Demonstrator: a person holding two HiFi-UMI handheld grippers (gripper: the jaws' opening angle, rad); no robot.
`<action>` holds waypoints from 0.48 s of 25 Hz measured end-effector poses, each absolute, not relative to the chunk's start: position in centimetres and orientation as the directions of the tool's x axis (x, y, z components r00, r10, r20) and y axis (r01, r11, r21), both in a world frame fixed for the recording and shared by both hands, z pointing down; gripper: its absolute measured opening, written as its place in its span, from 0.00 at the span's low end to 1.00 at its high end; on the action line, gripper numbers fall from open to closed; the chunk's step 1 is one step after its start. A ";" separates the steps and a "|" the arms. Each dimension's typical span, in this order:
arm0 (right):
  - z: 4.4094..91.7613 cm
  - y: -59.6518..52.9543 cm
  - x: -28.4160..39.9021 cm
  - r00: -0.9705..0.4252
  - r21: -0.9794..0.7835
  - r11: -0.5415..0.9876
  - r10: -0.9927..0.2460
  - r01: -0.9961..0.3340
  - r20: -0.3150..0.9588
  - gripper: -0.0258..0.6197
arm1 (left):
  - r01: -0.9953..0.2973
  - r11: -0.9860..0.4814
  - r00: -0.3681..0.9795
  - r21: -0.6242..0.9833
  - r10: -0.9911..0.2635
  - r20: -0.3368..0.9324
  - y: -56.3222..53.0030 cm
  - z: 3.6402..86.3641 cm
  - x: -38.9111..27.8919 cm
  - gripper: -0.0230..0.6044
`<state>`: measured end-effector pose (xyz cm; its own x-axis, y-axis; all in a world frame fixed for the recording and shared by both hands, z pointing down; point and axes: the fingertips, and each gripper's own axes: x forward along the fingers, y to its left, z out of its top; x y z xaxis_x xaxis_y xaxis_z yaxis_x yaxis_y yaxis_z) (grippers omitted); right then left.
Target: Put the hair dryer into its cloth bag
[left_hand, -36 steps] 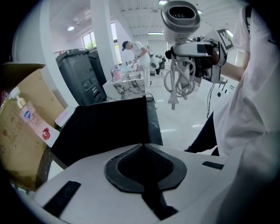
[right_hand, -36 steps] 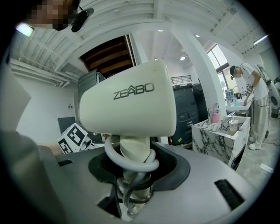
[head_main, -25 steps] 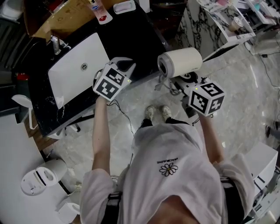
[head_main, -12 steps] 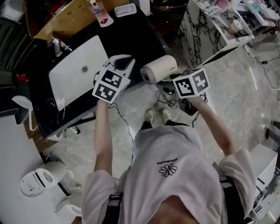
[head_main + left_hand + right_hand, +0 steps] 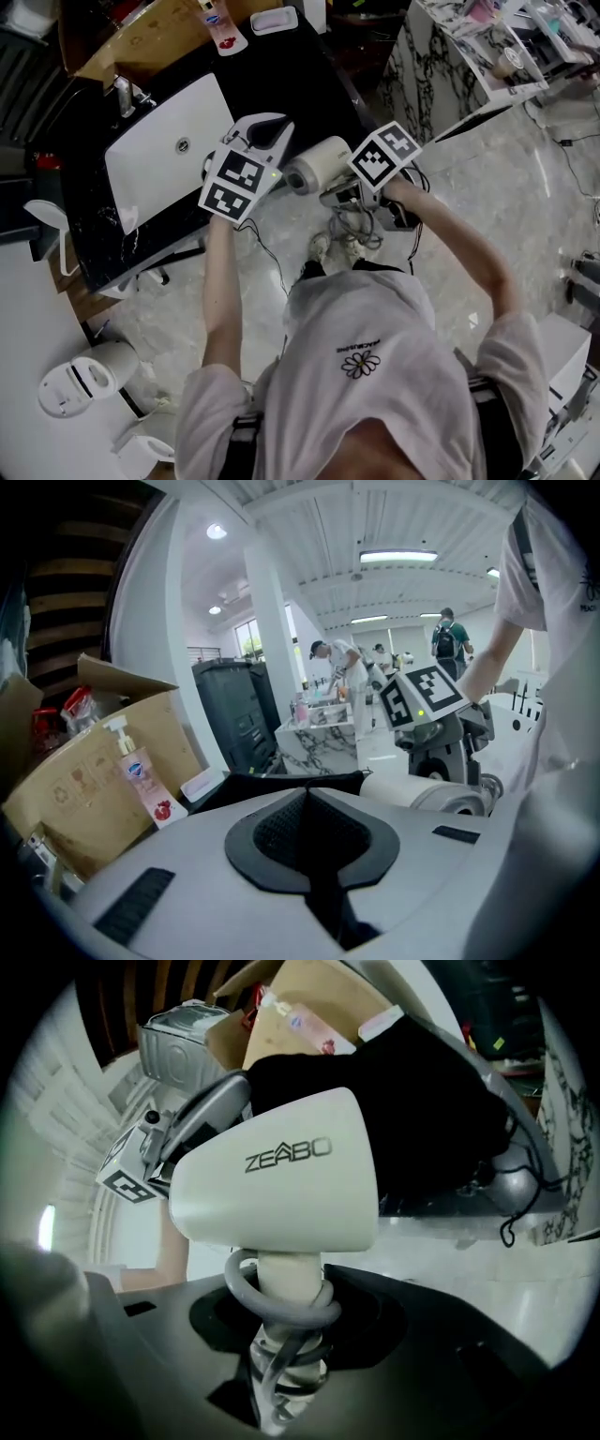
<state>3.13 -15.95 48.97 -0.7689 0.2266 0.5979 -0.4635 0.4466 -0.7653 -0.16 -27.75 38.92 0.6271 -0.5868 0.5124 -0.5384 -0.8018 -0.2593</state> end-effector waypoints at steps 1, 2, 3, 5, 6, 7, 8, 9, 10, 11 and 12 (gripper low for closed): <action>49.2 -16.0 3.0 -0.767 -0.779 0.428 0.254 -0.458 0.590 0.30 | -0.536 -0.803 0.630 -0.260 -0.586 0.510 -27.6 38.9 -0.1 0.07; 49.4 -16.3 2.9 -0.766 -0.791 0.406 0.272 -0.457 0.582 0.30 | -0.534 -0.804 0.632 -0.261 -0.585 0.508 -27.5 38.8 -0.1 0.07; 49.5 -16.8 2.9 -0.767 -0.802 0.381 0.284 -0.460 0.575 0.30 | -0.532 -0.805 0.634 -0.263 -0.585 0.505 -27.4 38.8 -0.1 0.07; 49.8 -17.8 3.0 -0.770 -0.814 0.333 0.290 -0.475 0.568 0.30 | -0.527 -0.806 0.638 -0.268 -0.584 0.502 -27.2 38.7 -0.2 0.07; 49.8 -18.4 3.0 -0.770 -0.814 0.320 0.285 -0.485 0.571 0.30 | -0.523 -0.808 0.640 -0.270 -0.582 0.502 -27.1 38.7 -0.3 0.07; 49.9 -19.1 3.1 -0.768 -0.809 0.315 0.275 -0.497 0.579 0.30 | -0.518 -0.811 0.642 -0.272 -0.579 0.502 -26.9 38.7 -0.3 0.07; 49.9 -19.7 3.2 -0.765 -0.803 0.313 0.265 -0.508 0.587 0.30 | -0.513 -0.813 0.645 -0.275 -0.577 0.502 -26.8 38.8 -0.3 0.07; 49.9 -20.2 3.2 -0.763 -0.799 0.308 0.258 -0.517 0.593 0.30 | -0.508 -0.815 0.646 -0.279 -0.575 0.502 -26.7 38.8 -0.3 0.07; 49.9 -20.7 3.2 -0.764 -0.800 0.296 0.255 -0.522 0.592 0.30 | -0.503 -0.816 0.647 -0.283 -0.573 0.503 -26.5 38.8 -0.3 0.07; 49.8 -21.1 3.1 -0.770 -0.806 0.276 0.254 -0.523 0.586 0.30 | -0.498 -0.818 0.648 -0.288 -0.572 0.503 -26.4 38.8 -0.3 0.07; 49.7 -21.5 3.0 -0.779 -0.816 0.249 0.251 -0.521 0.574 0.30 | -0.493 -0.820 0.649 -0.291 -0.569 0.504 -26.2 38.8 -0.2 0.07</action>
<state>3.01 -21.47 49.73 -0.7792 0.2509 0.5743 -0.5214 0.2490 -0.8162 -0.23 -26.21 38.82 0.6495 -0.5693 0.5041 -0.4930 -0.8200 -0.2908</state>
